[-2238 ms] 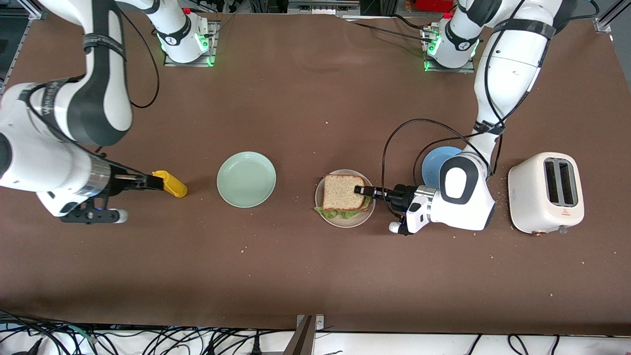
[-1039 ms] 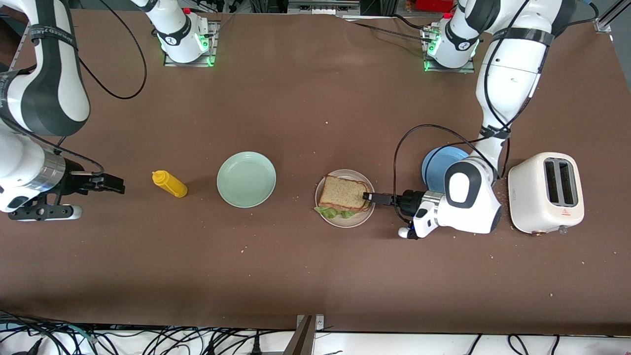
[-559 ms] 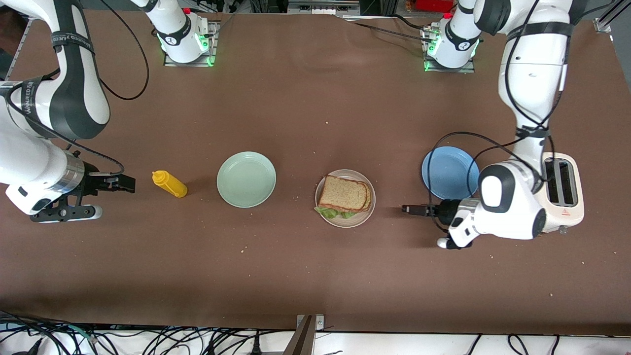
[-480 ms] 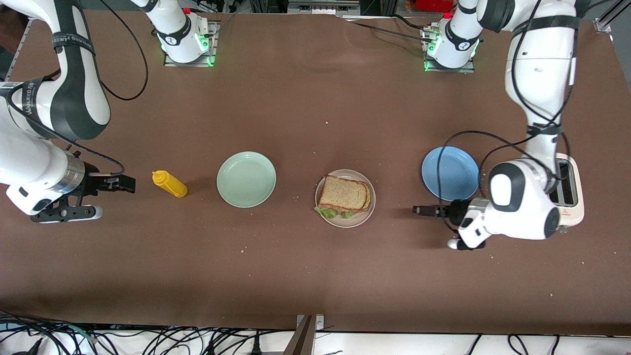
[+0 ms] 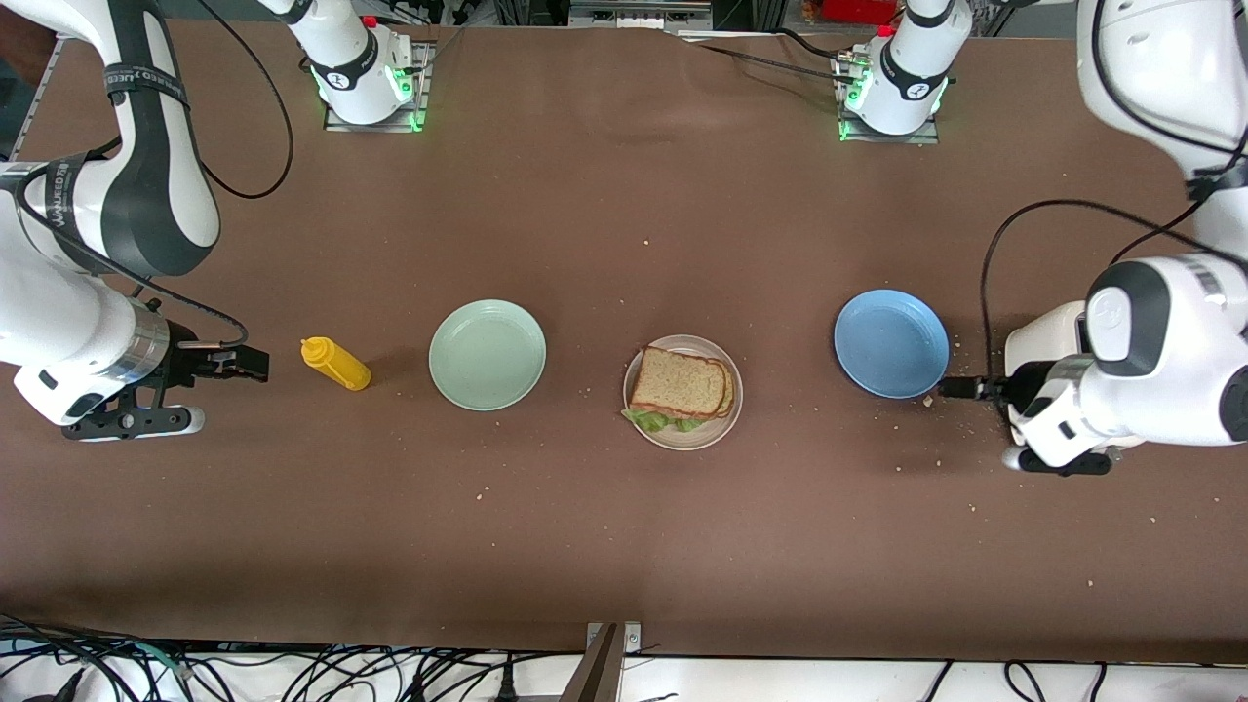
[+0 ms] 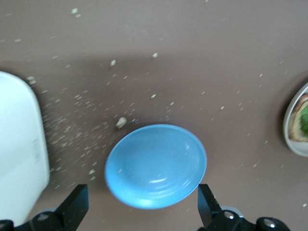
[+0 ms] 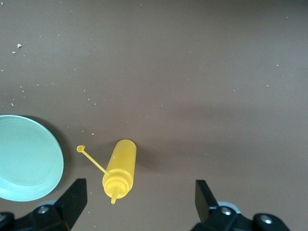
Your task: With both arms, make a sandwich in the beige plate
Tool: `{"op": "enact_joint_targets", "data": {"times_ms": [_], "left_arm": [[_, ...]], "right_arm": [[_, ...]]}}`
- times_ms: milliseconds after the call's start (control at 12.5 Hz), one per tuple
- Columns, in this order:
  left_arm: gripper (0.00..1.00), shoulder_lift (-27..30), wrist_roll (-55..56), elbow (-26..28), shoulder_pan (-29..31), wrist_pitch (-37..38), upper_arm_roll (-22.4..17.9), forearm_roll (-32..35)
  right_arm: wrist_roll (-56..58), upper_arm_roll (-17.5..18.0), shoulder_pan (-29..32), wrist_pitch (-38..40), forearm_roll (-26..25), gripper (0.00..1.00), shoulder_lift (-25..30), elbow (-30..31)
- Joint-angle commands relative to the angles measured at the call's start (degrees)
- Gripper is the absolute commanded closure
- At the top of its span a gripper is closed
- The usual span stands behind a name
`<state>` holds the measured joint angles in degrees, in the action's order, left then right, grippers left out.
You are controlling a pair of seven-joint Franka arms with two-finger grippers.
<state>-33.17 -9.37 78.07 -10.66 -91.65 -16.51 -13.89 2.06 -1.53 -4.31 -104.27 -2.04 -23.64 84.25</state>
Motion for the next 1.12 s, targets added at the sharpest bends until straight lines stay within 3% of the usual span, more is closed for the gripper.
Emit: {"op": "enact_joint_targets", "data": {"times_ms": [0,240,559,879,1039], "left_arm": [[0.0,4.3,0.8,0.9,-0.4,4.2,0.0,8.5],[0.0,5.3,0.7,0.7,-0.5,7.9,0.2,13.5],[0.0,9.9,1.5,0.8,-0.2,9.7,0.3,14.1],[0.0,23.4,4.4,14.1,0.1,3.0,1.0,14.2],[0.0,27.2,4.4,16.7,3.3,2.9,5.6,14.2]], "right_arm": [[-0.2,0.3,0.0,-0.5,-0.7,0.01,0.6,0.7],[-0.3,0.3,-0.1,-0.5,-0.9,0.01,0.5,0.8],[-0.3,0.3,-0.1,-0.5,-0.8,0.01,0.5,0.8],[-0.3,0.3,-0.1,-0.5,-0.6,0.01,0.5,0.8],[-0.3,0.3,-0.1,-0.5,-0.6,0.01,0.5,0.8]]}}
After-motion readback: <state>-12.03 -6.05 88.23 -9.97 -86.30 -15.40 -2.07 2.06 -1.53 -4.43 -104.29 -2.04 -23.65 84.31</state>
